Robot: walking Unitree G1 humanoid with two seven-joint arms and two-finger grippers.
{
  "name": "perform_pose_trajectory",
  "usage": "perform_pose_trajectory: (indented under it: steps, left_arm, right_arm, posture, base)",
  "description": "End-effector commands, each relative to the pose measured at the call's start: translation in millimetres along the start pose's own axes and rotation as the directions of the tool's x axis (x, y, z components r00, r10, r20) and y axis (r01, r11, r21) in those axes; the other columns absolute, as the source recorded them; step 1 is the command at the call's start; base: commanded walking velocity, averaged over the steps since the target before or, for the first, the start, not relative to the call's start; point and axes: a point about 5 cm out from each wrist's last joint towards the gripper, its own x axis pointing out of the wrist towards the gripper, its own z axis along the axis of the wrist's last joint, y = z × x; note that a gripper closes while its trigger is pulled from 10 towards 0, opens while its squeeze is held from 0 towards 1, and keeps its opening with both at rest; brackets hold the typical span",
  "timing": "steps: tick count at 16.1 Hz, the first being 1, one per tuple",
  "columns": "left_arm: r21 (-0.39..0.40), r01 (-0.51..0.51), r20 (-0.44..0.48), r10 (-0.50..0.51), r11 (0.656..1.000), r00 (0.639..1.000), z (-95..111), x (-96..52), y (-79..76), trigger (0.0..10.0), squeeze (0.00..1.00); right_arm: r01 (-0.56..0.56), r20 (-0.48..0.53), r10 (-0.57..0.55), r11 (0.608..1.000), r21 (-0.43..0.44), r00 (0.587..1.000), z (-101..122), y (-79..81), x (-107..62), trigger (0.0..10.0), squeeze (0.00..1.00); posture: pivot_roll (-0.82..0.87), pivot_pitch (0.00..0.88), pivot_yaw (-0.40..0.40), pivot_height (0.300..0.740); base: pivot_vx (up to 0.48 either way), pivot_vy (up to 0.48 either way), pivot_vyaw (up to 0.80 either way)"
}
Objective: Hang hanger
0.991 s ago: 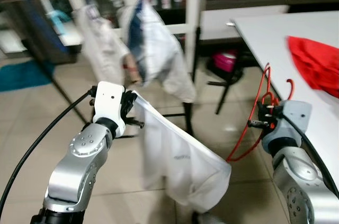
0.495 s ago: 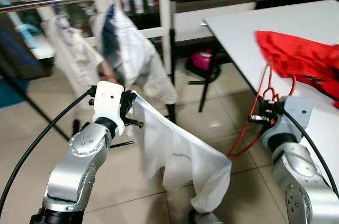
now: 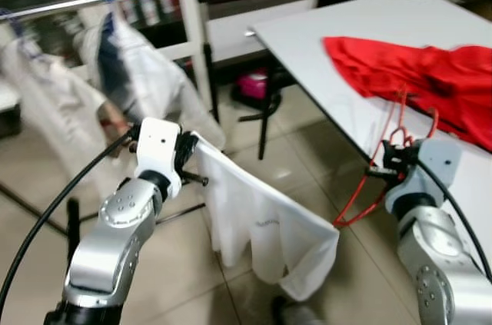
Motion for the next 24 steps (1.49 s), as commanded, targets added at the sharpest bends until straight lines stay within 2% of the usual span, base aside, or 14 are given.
perform_pose_trajectory:
  steps: [1,2,7,13,16,19,24]
  left_arm:
    - [0.010,-0.026,0.006,0.026,1.000,1.000,3.2,-0.2,5.1,10.0,0.00]
    - [0.007,-0.026,0.005,0.026,1.000,1.000,3.3,-0.3,5.2,10.0,0.00]
    - [0.013,-0.027,0.002,0.027,1.000,1.000,3.5,-1.6,5.7,10.0,0.00]
    - [-0.004,-0.055,0.010,0.055,0.998,0.998,3.9,-3.5,6.8,10.0,0.00]
    - [0.018,-0.054,0.010,0.053,0.998,0.999,4.2,-3.0,8.0,10.0,0.00]
    - [0.029,-0.041,0.011,0.040,0.999,0.999,4.4,-2.0,6.2,10.0,0.00]
    - [0.023,-0.030,0.007,0.030,0.999,1.000,5.0,0.3,6.2,10.0,0.00]
  right_arm:
    - [0.004,-0.004,-0.004,1.000,-0.002,1.000,0.5,-2.5,-0.3,10.0,0.00]
    - [0.012,-0.003,-0.012,0.999,-0.051,1.000,1.1,-3.6,-0.8,10.0,0.00]
    - [0.008,-0.007,-0.008,1.000,-0.010,1.000,0.5,-1.5,-1.2,10.0,0.00]
    - [-0.015,-0.010,0.015,1.000,-0.013,1.000,0.4,0.4,-1.1,10.0,0.00]
    - [0.007,-0.007,-0.007,0.998,-0.063,1.000,1.4,-2.0,-0.6,10.0,0.00]
    - [0.012,-0.009,-0.012,1.000,-0.028,1.000,1.2,-2.4,-0.4,10.0,0.00]
    - [0.017,-0.001,-0.017,0.999,-0.034,1.000,0.2,-2.9,-0.6,10.0,0.00]
  posture:
    - [-0.17,0.045,0.084,0.740]
    - [-0.17,0.047,0.084,0.740]
    - [-0.16,0.056,0.086,0.740]
    - [-0.16,0.062,0.086,0.740]
    - [-0.16,0.064,0.078,0.740]
    - [-0.16,0.058,0.082,0.740]
    - [-0.16,0.049,0.090,0.740]
  base:
    - [0.000,0.000,-0.78]
    - [0.000,0.000,-0.77]
    - [0.000,0.000,-0.74]
    - [0.000,0.000,-0.76]
    - [0.000,0.000,-0.75]
    - [0.000,0.000,-0.74]
    - [0.000,0.000,-0.75]
